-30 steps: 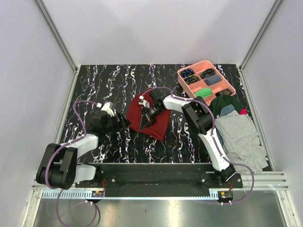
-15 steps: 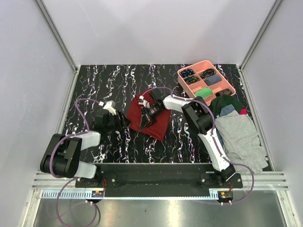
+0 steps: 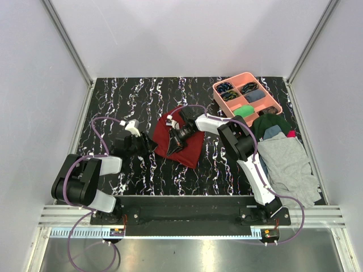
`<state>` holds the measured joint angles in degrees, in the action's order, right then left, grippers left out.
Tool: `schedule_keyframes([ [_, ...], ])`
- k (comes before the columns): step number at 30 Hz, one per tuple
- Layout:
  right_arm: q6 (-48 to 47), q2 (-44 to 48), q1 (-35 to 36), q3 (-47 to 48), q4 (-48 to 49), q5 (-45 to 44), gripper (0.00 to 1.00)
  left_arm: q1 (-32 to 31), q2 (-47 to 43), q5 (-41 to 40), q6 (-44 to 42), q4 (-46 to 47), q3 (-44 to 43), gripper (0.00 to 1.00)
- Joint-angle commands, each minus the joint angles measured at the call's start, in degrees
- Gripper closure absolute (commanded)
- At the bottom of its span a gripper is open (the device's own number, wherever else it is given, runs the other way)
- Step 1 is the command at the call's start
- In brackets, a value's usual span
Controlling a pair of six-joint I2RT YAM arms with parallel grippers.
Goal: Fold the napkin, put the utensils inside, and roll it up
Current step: Roll the napkin with the utensil
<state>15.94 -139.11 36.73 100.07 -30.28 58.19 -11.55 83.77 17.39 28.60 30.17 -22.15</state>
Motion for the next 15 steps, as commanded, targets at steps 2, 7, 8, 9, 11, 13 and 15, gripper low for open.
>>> schedule_keyframes([
  [2,0.4,-1.0,-0.4,1.9,-0.3,0.8,1.00,0.3,1.1,1.2,0.0,5.7,-0.9,0.64],
  [7,0.5,-0.7,-0.3,2.0,-0.4,0.9,1.00,0.3,1.8,1.1,0.3,4.3,-1.5,0.79],
  [8,0.5,-0.2,-0.3,2.0,-0.4,0.8,1.00,0.2,1.8,0.7,0.2,3.7,-1.8,0.82],
  [9,0.4,0.1,-0.3,1.9,-0.4,0.7,1.00,0.3,1.8,0.5,0.2,2.9,-2.1,0.85],
  [11,0.4,1.7,-0.3,1.9,-0.4,0.0,0.99,0.3,1.3,-0.4,0.0,-0.3,-3.2,0.94],
  [13,0.0,3.0,-0.4,1.8,-0.4,-0.5,0.90,0.3,0.9,-1.3,-0.7,-4.2,-4.0,1.00],
  [15,-0.9,5.5,-0.3,1.3,-0.4,-0.9,0.82,0.3,-0.1,-2.3,-1.0,-7.7,-4.8,1.00],
])
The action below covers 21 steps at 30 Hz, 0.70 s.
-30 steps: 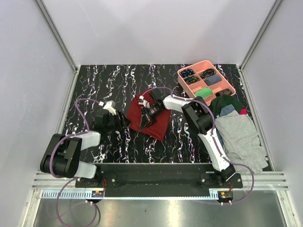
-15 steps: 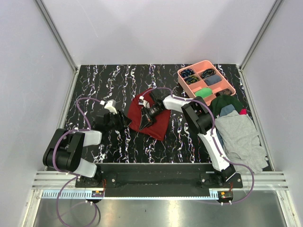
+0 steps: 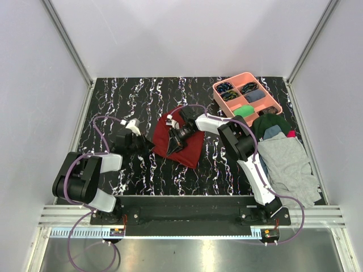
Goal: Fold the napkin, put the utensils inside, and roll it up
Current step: Roll the napkin with the utensil
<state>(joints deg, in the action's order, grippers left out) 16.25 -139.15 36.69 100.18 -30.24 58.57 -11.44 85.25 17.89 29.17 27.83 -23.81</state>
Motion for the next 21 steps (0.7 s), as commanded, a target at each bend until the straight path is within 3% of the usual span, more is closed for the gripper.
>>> schedule_keyframes([
  [1,-1.6,6.5,-0.4,0.9,-0.4,-2.1,0.77,0.2,-2.0,-3.0,-1.7,-6.4,-3.4,1.00],
  [2,-2.1,8.8,-0.3,0.2,-0.5,-2.8,0.68,0.1,-2.5,-3.1,-1.7,-7.3,-3.9,1.00],
  [8,-11.4,21.6,0.6,-5.9,0.6,-15.0,0.41,0.2,-2.7,-2.7,-1.7,-15.3,-7.0,1.00],
  [15,-25.8,35.6,11.0,-22.7,12.1,-44.1,0.28,0.7,-1.8,-1.0,0.4,-26.4,-12.5,1.00],
  [21,-28.8,39.8,18.5,-34.1,23.0,-58.5,0.26,1.1,-0.7,0.7,0.8,-31.3,-15.3,1.00],
])
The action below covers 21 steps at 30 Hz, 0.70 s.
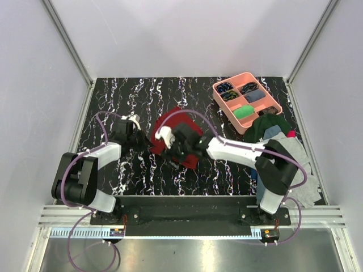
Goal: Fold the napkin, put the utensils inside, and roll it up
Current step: Roll the napkin with the utensil
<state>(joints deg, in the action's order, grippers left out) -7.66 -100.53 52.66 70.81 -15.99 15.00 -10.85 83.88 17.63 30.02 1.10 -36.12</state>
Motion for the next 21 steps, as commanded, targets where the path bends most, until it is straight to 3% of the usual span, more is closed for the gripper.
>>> schedule_keyframes([
  [1,-5.2,1.3,3.2,-6.1,9.7,-17.0,0.26,0.6,0.7,1.0,0.0,-4.9,-3.2,1.00],
  [7,-8.4,-0.4,6.0,-8.1,13.0,-21.0,0.28,1.0,0.8,1.4,0.3,-6.5,-3.9,1.00],
  [12,-9.7,-1.8,7.3,-8.6,12.5,-21.0,0.37,1.4,0.9,2.1,0.6,-6.6,-4.0,1.00],
  [21,-11.1,-4.6,7.6,-9.4,12.5,-26.1,0.40,1.4,1.2,2.6,0.6,-6.6,-4.0,1.00],
])
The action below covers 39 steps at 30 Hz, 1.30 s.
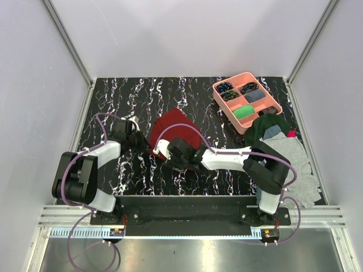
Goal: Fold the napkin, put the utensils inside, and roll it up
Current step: Roll the napkin with the utensil
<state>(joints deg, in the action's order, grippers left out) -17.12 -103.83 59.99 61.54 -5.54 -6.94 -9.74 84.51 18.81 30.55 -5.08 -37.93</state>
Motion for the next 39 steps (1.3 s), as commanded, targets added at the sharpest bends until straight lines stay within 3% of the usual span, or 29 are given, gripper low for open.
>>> schedule_keyframes([
  [1,-1.9,-1.8,0.3,-0.1,2.0,-4.7,0.40,0.3,0.5,1.4,0.0,-0.4,-2.1,1.00],
  [3,-2.2,-2.2,0.4,-0.1,2.0,-5.9,0.44,0.3,0.3,1.4,0.0,-0.5,-2.1,1.00],
  [10,-1.3,-2.9,0.3,1.1,-4.1,-3.4,0.79,0.5,-0.1,1.4,-0.1,-1.2,-2.7,1.00],
  [13,-0.3,-3.8,0.0,2.9,-8.1,0.8,0.87,0.6,-0.1,1.7,-0.2,-1.9,-3.1,1.00],
  [17,1.9,-5.4,-1.4,6.8,-14.7,12.8,0.99,0.6,-0.1,1.4,-0.7,-3.2,-3.8,1.00],
  [25,6.2,-9.9,-7.0,15.8,-25.1,37.7,1.00,1.0,0.0,-1.2,-2.2,-8.2,-5.7,1.00],
  [31,8.0,-15.3,-12.6,18.4,-26.0,53.4,1.00,1.2,1.5,-2.7,-3.3,-10.4,-6.9,1.00],
  [34,8.2,-18.3,-15.2,19.0,-25.8,58.9,1.00,1.3,2.9,-3.2,-3.7,-11.1,-7.3,1.00],
  [39,8.0,-21.1,-17.1,19.3,-25.7,60.7,1.00,1.4,3.6,-5.7,-4.3,-12.1,-7.8,1.00],
])
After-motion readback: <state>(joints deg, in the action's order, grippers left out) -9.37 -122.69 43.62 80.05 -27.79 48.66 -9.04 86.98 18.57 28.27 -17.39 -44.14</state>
